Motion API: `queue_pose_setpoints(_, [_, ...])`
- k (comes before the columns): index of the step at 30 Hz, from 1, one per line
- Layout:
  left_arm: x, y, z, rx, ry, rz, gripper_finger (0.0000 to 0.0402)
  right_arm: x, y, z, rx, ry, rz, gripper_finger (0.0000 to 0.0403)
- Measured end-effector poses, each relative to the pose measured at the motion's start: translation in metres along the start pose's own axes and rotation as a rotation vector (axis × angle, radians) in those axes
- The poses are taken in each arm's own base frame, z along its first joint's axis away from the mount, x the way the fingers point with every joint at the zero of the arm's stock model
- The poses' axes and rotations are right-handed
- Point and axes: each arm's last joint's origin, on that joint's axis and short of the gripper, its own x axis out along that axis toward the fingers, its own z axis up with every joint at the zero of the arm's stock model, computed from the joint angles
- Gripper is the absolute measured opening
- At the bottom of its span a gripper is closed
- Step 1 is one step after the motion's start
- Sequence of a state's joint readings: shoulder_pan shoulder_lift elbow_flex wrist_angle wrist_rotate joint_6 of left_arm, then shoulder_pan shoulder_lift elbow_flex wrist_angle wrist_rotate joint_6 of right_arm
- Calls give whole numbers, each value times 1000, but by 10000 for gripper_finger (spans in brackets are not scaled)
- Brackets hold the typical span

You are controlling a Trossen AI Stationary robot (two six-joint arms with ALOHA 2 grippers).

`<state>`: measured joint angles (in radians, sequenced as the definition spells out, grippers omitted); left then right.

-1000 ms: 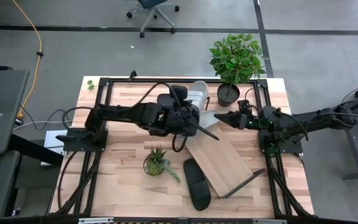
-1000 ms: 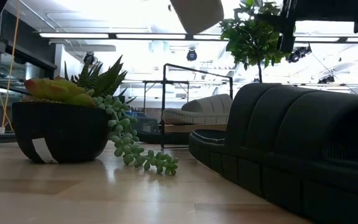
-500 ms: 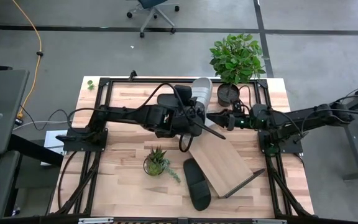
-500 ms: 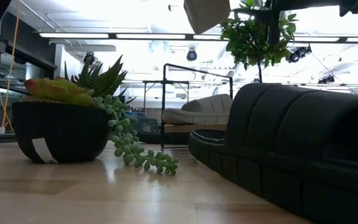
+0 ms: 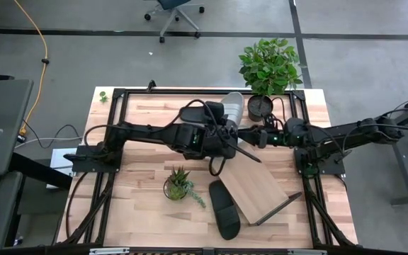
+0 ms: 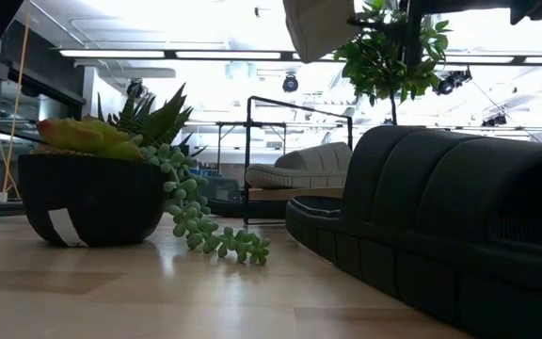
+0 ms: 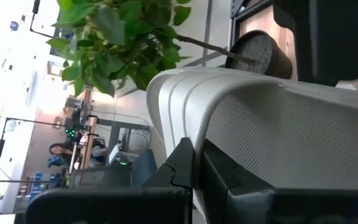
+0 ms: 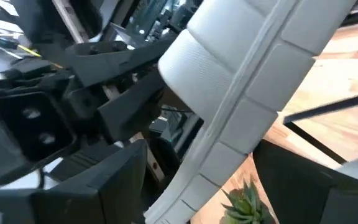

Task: Pick and place slides into the shelf
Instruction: Put the gray slide on the shelf

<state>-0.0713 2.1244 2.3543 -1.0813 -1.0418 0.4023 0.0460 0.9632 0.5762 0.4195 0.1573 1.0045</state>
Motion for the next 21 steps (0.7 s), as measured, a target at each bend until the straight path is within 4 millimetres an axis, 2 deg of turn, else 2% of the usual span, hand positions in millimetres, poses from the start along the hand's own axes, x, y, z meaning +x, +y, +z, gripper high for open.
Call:
queue_pose_setpoints(10, [2, -1, 6, -31, -29, 9, 0, 0, -5, -2, 22, -6, -58, 269])
queue_pose_setpoints(16, [1, 0, 8, -21, -52, 0, 0, 0, -5, -1, 17, -13, -62, 228])
queue_pose_setpoints(21, [2, 0, 8, -11, -46, 14, 0, 0, -5, -1, 7, -19, -70, 174])
